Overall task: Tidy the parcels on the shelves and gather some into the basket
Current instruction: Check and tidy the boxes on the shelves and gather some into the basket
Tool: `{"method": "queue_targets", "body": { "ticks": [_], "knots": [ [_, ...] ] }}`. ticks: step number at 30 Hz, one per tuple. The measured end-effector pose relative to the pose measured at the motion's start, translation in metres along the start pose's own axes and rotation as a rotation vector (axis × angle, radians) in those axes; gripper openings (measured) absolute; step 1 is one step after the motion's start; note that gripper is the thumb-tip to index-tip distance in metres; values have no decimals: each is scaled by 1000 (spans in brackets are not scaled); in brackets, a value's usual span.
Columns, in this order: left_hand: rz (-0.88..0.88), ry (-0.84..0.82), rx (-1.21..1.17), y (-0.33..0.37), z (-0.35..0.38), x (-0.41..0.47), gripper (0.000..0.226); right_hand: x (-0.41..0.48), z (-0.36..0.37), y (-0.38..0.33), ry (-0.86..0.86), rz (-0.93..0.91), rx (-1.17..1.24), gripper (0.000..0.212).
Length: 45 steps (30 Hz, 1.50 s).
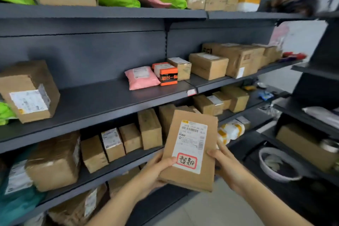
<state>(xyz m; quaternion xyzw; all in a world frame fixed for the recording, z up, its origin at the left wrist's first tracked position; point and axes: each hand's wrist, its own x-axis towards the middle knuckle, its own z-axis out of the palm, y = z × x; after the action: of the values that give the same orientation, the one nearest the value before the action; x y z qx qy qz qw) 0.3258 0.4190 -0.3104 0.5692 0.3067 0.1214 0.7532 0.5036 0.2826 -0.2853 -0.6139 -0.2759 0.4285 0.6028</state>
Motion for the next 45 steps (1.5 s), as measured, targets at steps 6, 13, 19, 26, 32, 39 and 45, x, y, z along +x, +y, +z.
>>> {"method": "queue_targets", "body": {
  "ticks": [6,13,19,26,32,39,45],
  "knots": [
    [8,-157,218,0,104,27,76,-63,-111,15,263,65,26,31],
    [-12,-348,378,-32,308,47,65,-177,-277,39,544,103,74,24],
    [-64,-518,428,-99,478,45,95,-293,-407,83,735,188,149,28],
    [-203,-637,445,-162,617,48,77,-380,-504,122,906,276,253,28],
    [-274,-759,519,-193,703,90,81,-401,-572,148,1025,296,320,27],
    [-404,-850,575,-229,802,187,75,-370,-680,176,1143,348,369,32],
    [-503,-925,666,-277,874,285,102,-318,-780,228,1291,453,468,30]
  ]
}}
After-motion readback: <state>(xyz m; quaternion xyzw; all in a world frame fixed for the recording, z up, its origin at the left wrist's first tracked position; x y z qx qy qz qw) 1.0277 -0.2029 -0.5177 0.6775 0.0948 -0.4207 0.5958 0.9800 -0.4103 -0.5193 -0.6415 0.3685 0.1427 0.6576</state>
